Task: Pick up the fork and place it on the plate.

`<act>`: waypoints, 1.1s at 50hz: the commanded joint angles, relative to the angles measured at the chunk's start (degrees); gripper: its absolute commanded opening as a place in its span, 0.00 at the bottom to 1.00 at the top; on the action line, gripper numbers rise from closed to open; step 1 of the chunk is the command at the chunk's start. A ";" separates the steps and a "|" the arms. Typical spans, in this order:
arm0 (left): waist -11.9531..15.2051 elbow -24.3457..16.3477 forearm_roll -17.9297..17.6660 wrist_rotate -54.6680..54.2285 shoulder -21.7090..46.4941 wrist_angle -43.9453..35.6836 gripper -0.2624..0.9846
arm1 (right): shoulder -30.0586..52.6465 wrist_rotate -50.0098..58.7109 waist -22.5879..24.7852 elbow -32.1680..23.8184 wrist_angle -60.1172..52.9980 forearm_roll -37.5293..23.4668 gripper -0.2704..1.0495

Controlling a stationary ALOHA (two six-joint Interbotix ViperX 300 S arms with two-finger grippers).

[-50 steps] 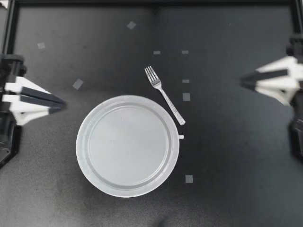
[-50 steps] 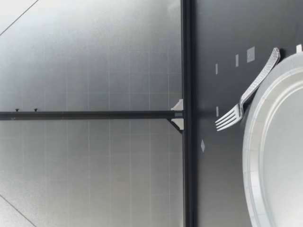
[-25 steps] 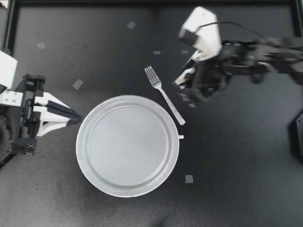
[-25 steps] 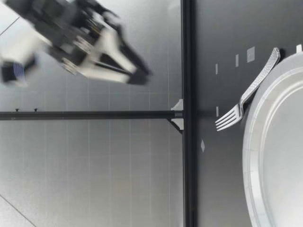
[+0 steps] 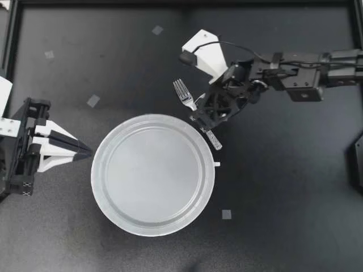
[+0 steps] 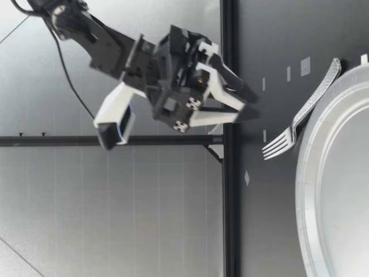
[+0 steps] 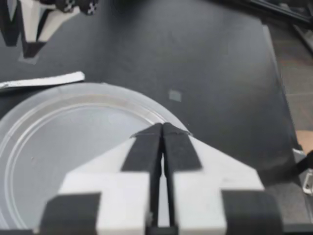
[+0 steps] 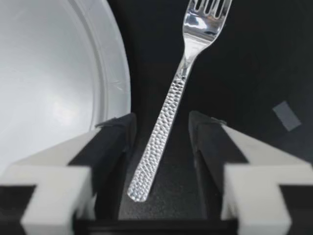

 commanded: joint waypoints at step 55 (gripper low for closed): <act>-8.79 -0.09 2.11 0.18 4.39 -9.93 0.22 | 9.40 4.04 0.18 -7.47 2.55 -0.26 0.58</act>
